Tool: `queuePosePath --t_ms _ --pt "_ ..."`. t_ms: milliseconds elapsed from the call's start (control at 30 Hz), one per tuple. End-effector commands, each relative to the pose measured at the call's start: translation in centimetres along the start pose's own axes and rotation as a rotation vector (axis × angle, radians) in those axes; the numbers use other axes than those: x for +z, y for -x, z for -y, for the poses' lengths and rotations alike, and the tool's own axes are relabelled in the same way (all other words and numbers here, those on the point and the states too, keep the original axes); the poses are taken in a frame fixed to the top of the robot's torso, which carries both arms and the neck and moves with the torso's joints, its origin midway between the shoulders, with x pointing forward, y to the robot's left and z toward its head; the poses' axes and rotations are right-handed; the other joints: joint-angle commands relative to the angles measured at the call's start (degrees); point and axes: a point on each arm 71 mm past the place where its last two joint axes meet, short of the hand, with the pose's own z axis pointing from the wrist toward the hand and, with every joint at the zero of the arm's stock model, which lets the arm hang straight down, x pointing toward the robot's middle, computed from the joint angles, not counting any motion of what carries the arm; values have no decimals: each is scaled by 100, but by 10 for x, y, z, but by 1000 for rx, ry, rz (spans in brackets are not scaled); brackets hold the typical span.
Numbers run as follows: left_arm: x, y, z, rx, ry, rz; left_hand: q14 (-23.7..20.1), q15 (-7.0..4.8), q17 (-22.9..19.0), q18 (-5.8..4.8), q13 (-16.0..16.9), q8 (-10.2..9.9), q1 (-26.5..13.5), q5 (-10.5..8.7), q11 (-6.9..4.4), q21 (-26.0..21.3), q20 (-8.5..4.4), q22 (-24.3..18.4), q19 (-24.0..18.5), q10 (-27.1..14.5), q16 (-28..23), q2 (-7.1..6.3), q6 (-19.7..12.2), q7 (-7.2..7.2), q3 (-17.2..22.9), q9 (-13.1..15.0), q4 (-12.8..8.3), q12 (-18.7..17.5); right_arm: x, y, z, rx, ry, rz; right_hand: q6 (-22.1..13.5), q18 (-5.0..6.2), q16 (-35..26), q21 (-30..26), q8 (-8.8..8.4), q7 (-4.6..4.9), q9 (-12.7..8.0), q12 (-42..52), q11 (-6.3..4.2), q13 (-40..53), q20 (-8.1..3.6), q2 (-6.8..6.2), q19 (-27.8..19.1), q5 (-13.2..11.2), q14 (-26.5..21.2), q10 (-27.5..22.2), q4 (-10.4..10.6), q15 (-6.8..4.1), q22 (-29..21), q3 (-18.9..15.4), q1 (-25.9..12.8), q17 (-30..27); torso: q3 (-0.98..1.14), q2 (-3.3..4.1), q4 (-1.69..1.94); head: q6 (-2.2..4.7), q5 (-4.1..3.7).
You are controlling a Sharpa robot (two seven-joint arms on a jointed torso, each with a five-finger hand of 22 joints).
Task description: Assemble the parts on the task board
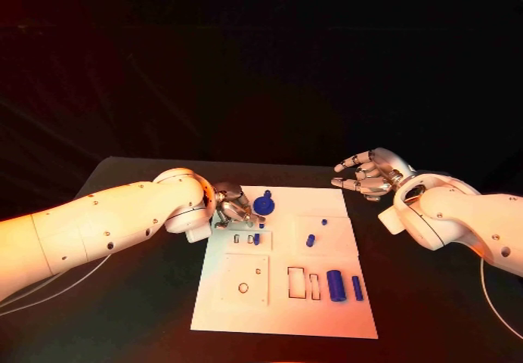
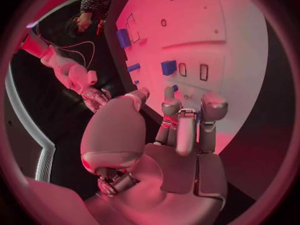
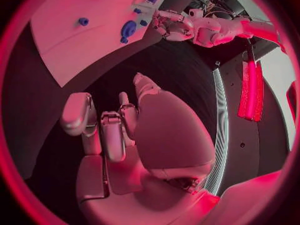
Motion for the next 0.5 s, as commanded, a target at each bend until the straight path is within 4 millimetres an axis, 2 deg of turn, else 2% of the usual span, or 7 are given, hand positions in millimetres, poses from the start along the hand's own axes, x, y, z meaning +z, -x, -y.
queuePosePath --t_ms 33,500 --pt "2 -3 -1 104 88 -60 310 -38 622 -50 -18 18 -59 -38 5 37 -8 20 16 -23 38 -7 -44 11 -43 10 -3 -5 1 0 0 4 11 -23 11 57 -14 -15 38 -10 6 29 0 11 -18 24 -20 16 455 -4 -5 6 5 33 29 872 1 -7 10 0 0" --pt "8 -7 8 128 99 -112 341 -45 718 -75 110 58 -241 -48 -9 150 -10 197 71 54 77 -34 -24 -9 -251 101 -2 72 5 -1 2 -2 2 -25 12 55 -13 -10 41 -10 6 37 0 20 -18 25 -17 16 455 3 -6 5 11 37 30 875 6 -1 13 -43 16"
